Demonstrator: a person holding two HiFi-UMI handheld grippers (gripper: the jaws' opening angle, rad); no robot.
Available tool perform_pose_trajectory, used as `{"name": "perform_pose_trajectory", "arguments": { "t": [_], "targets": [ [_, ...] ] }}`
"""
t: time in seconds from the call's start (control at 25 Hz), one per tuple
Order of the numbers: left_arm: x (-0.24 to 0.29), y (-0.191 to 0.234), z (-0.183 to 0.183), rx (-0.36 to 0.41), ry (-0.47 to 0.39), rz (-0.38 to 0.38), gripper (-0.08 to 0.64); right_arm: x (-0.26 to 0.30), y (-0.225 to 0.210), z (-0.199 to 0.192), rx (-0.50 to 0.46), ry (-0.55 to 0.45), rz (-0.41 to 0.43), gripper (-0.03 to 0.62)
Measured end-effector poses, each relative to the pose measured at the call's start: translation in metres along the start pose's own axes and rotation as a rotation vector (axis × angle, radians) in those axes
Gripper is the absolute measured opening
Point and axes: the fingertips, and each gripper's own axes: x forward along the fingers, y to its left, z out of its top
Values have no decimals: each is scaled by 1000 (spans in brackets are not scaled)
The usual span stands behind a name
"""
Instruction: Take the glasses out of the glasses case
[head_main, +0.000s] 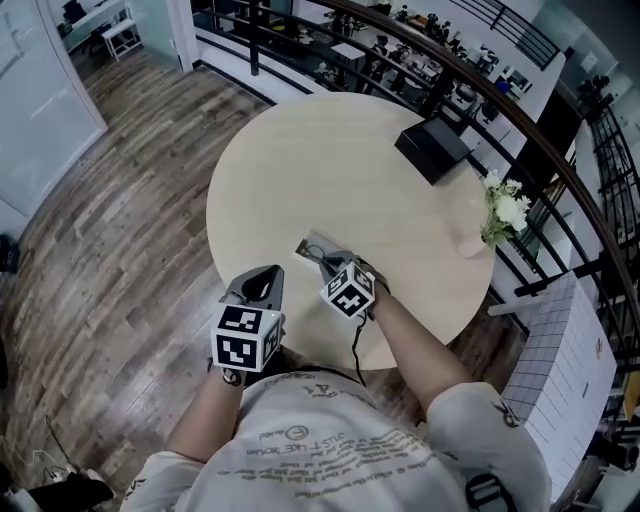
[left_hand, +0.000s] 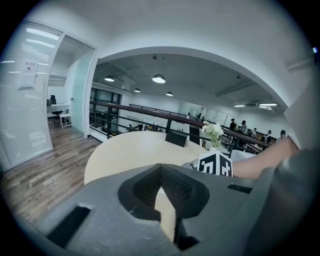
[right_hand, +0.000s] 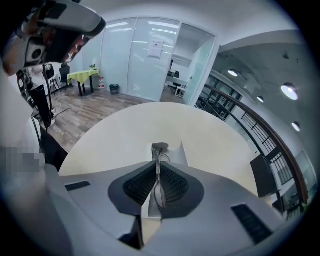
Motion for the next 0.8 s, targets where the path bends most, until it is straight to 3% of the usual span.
{"name": "perform_pose_trajectory", "arguments": {
  "t": [0.32,0.44,0.8],
  "targets": [
    [-8,16,-4,-25,1,33,12,12,-4,-18,-79,95,29,25],
    [-8,17,-5,-29,1,37,12,17,-3,-25,-88,134,52,92],
    [-11,21,-10,-32,12,48,12,28,-9,-35,-131,209,32,81]
  ]
}}
